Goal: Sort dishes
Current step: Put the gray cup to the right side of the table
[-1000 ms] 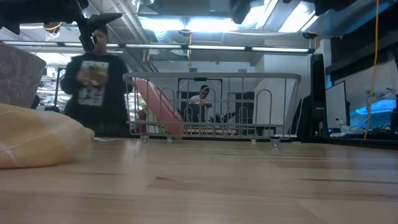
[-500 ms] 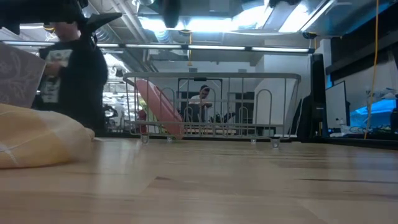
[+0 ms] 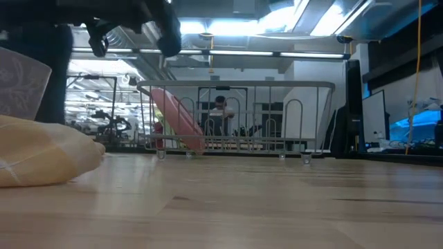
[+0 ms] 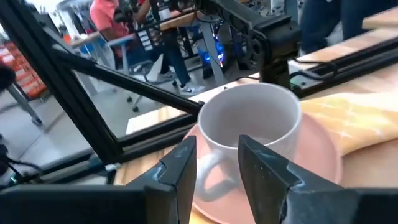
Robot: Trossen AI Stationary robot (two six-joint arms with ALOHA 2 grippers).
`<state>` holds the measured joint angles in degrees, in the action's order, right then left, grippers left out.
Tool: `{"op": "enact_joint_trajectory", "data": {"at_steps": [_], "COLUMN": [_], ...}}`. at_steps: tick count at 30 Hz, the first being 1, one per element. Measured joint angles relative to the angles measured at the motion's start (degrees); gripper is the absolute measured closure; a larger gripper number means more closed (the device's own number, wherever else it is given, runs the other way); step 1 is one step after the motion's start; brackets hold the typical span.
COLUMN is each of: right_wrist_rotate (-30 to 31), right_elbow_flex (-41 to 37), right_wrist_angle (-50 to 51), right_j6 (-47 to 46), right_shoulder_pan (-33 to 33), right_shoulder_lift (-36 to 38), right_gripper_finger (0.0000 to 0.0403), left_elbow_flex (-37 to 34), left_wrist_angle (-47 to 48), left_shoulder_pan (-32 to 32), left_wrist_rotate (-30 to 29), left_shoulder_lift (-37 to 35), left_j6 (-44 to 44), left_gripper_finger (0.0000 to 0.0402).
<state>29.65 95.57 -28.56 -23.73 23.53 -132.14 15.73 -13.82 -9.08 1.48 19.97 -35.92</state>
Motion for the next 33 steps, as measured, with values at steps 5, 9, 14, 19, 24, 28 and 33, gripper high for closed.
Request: {"op": "enact_joint_trajectory", "data": {"at_steps": [5,9,14,19,24,28,33], "right_wrist_rotate": [4.09,5.99,6.40,8.25,8.92,8.92,8.94], "right_elbow_flex": [4.34,8.27,14.44,19.81,22.23,22.71,22.68], "right_wrist_angle": [-0.10,0.14,0.30,3.34,6.14,6.21,7.61], "right_j6": [-3.44,-4.89,-6.41,-6.49,-7.97,-8.13,-9.36], "right_shoulder_pan": [1.49,2.45,3.17,3.60,3.50,3.45,3.40], "right_shoulder_lift": [-3.86,-7.69,-12.76,-16.72,-18.05,-18.69,-18.69], "right_gripper_finger": [0.0281,0.0281,0.0281,0.0281,0.0281,0.0281,0.0281], "left_elbow_flex": [0.00,0.00,0.00,0.00,0.00,0.00,0.00], "left_wrist_angle": [-0.02,-0.01,0.00,0.04,0.13,0.56,3.27], "left_shoulder_pan": [0.00,0.00,0.00,0.00,0.00,0.00,0.00], "left_wrist_rotate": [0.02,0.02,0.02,0.53,1.94,2.40,2.45], "left_shoulder_lift": [0.00,0.00,0.00,-0.01,0.00,0.00,0.00], "left_j6": [0.70,1.47,1.46,1.46,1.46,1.46,1.86], "left_gripper_finger": [0.0208,0.0208,0.0208,0.0208,0.0208,0.0208,0.0208]}}
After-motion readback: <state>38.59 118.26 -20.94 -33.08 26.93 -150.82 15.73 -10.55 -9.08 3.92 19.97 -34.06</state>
